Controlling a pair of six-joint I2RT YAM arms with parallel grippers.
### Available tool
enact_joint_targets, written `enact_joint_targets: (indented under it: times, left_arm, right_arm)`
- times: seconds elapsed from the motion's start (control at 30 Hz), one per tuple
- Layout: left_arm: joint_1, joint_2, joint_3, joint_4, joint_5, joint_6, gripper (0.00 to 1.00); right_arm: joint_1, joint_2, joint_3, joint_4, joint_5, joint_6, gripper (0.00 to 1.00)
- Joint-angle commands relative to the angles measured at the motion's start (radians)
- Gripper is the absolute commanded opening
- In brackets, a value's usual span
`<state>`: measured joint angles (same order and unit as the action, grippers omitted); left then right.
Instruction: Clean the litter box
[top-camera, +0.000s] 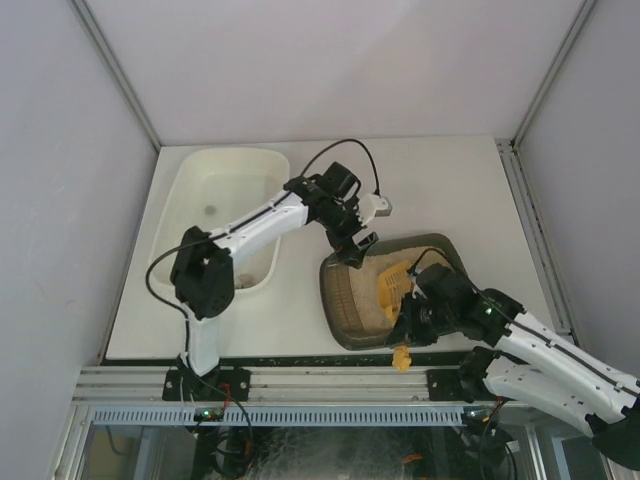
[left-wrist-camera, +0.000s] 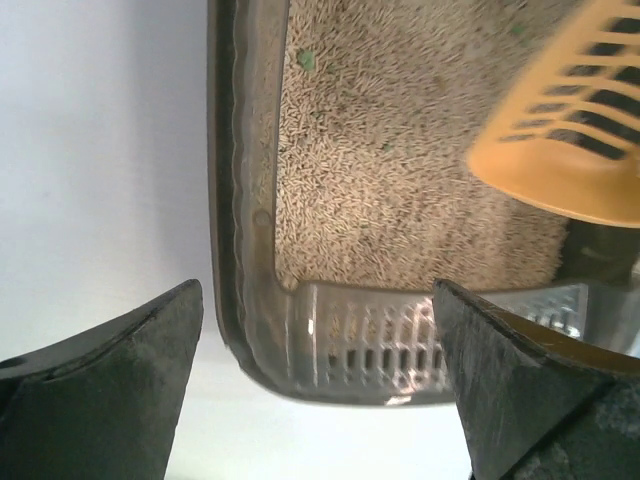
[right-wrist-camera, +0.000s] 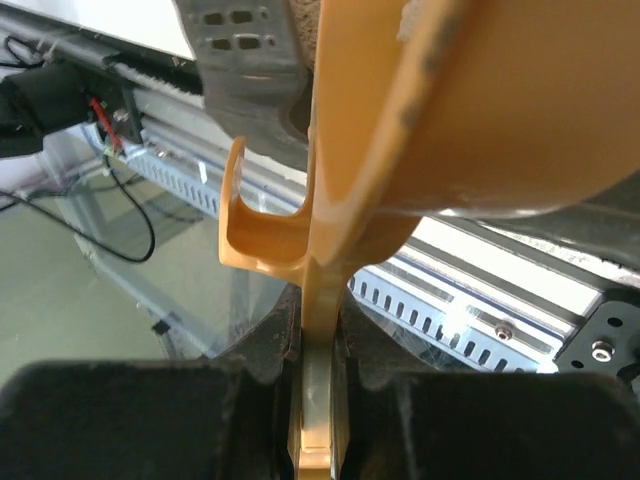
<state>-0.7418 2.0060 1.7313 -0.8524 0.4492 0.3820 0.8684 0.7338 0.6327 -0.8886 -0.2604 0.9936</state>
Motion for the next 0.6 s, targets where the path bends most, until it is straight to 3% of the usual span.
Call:
enact_joint_targets:
  times: [0.0,0.3,0.43,0.57]
  left_arm:
    - [0.049,-0.225,-0.034,0.04,0.059,-0.079,1.0]
    - [0.243,-0.407,-0.169,0.15,0.24,-0.206,1.0]
    - [0.251,-0.397,-0.198,0.132,0.368,-0.216,1.0]
    - [0.251,-0.376,-0.233,0.122,0.587,-0.197,1.0]
  right_arm:
    - [-0.169,0.028,0.091,0.012,-0.304,-0.336,0.0]
    - [-0.227,0.088,0.258,-0.059,-0.373,-0.734,0.0]
    - [-0.226,0.097,0.29,-0.062,-0.441,-0.84,0.0]
    - [-0.227,0.12,0.301,-0.052,-0.464,-0.868,0.0]
